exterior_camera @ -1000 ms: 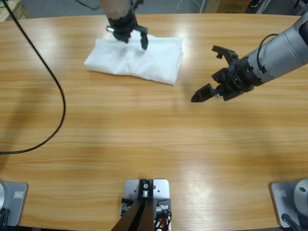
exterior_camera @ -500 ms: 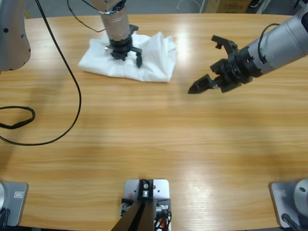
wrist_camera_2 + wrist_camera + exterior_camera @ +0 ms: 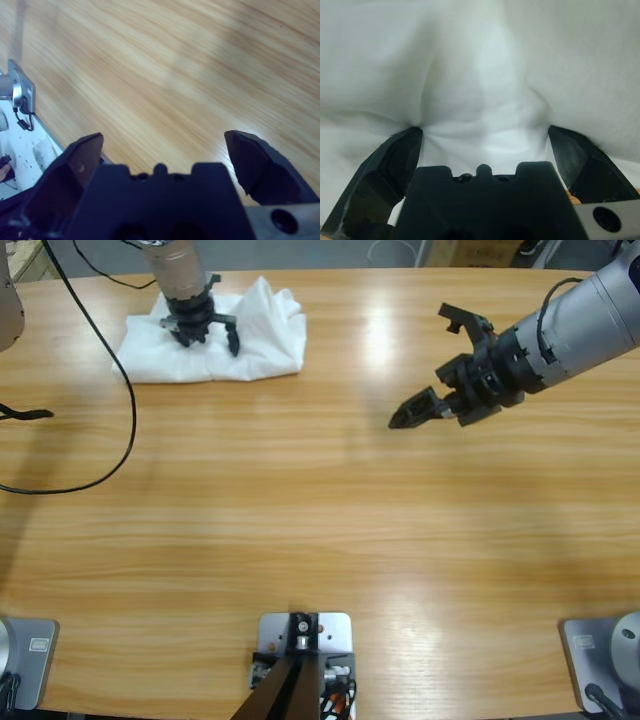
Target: Fold clothes
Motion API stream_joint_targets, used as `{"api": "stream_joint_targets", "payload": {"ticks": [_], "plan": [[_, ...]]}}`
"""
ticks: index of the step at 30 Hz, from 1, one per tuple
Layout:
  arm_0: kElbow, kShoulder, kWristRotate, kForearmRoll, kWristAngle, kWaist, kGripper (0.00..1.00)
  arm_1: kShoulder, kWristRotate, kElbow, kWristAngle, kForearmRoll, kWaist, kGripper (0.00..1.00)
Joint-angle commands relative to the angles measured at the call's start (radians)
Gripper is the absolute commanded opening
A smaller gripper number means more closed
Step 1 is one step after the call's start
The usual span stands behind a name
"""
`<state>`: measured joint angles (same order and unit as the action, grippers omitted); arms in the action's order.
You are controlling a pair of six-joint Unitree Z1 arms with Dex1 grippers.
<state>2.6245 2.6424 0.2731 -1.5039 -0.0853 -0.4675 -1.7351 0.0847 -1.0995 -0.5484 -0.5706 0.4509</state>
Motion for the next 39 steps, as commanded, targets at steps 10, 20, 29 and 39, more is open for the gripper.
{"api": "stream_joint_targets", "payload": {"ticks": [10,20,29,39], "plan": [[-0.314,-0.057,-0.037,-0.07,0.019,0.178,0.991,0.012,-0.002,-0.011,-0.012,-0.035,-0.008,1.0],[-0.359,-0.082,-0.071,-0.024,0.018,0.293,0.991,-0.001,-0.002,-0.022,-0.013,-0.035,-0.008,1.0],[-0.193,-0.005,-0.081,-0.064,0.024,0.347,0.991,0.008,-0.011,-0.04,-0.015,-0.062,-0.02,1.0],[-0.072,0.041,-0.091,-0.115,0.041,0.366,0.995,0.003,-0.016,-0.086,-0.015,-0.095,-0.026,1.0]]}}
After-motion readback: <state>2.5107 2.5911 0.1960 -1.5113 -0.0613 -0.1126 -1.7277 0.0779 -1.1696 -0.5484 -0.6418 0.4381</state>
